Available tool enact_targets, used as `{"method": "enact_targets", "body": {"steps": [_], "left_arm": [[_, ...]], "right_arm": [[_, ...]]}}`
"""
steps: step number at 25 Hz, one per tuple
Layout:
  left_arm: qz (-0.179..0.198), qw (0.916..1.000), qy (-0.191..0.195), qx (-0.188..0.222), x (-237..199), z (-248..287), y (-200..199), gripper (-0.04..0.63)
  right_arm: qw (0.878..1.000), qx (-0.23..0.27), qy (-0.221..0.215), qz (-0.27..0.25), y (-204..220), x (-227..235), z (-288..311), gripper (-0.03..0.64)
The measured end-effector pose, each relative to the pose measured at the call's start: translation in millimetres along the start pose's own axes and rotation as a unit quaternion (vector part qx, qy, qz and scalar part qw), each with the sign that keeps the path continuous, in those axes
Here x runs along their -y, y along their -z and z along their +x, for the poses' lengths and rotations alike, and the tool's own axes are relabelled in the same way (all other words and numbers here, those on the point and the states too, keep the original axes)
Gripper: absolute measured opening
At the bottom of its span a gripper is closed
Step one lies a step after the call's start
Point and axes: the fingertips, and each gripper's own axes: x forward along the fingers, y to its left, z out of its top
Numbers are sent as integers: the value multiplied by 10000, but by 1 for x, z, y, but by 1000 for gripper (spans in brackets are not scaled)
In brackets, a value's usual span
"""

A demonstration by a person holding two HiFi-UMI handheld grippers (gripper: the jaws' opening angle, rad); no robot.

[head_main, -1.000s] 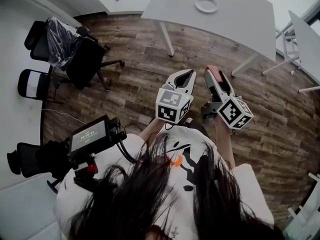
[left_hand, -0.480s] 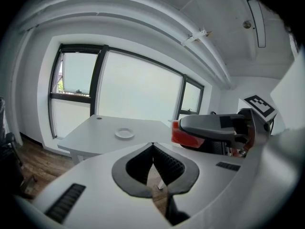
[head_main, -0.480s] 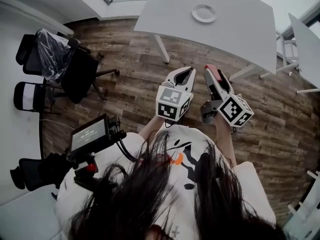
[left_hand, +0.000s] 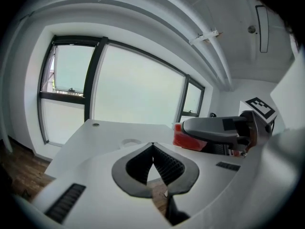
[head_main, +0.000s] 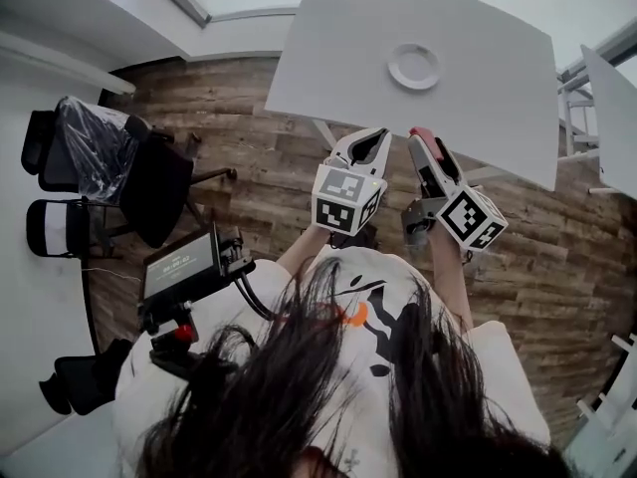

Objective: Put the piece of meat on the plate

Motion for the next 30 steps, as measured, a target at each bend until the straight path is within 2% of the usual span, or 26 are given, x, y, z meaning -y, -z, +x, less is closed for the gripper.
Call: {"method": "enact_targets", "body": {"steps": [6, 13, 23, 30], "left_arm": [[-51, 9997, 212, -72, -31, 30, -13, 6], [-222, 9992, 268, -187, -46, 47, -8, 6], [-517, 9985, 39, -188, -66, 64, -11, 6], [-664, 9970, -240, -314, -85, 122, -27, 6]], "right_arm": [[9996, 154, 254, 9, -16, 7, 36, 318], [9992, 15, 403, 55, -17, 16, 55, 318], [9988, -298, 376, 65, -21, 29, 79, 318], [9974, -636, 325, 83, -54, 69, 125, 318]]}}
